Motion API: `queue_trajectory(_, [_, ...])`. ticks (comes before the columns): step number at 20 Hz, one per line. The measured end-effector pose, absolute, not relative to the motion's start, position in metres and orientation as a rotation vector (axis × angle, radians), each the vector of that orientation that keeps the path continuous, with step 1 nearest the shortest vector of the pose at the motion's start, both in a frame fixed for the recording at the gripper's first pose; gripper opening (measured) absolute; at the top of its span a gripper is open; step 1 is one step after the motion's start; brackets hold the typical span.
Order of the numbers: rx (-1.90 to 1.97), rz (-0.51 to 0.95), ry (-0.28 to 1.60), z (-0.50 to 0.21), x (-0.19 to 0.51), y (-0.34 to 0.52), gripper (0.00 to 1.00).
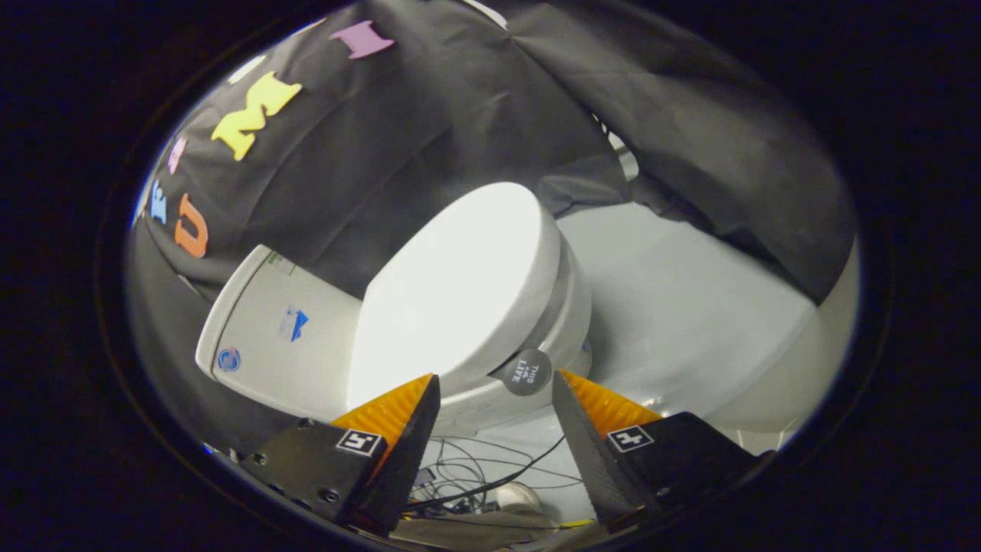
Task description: Open the toilet lid.
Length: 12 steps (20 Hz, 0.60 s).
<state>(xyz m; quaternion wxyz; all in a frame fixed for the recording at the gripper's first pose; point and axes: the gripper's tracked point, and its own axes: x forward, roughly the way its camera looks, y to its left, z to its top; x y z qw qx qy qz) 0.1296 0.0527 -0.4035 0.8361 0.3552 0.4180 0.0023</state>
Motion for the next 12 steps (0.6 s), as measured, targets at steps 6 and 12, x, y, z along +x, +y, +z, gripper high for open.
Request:
queue_trajectory(6, [0.931,-0.026,0.909,-0.443,0.147,0.057,0.75])
queue_trajectory(12, [1.035,-0.067,0.91,-0.448,0.162,0.058,0.37])
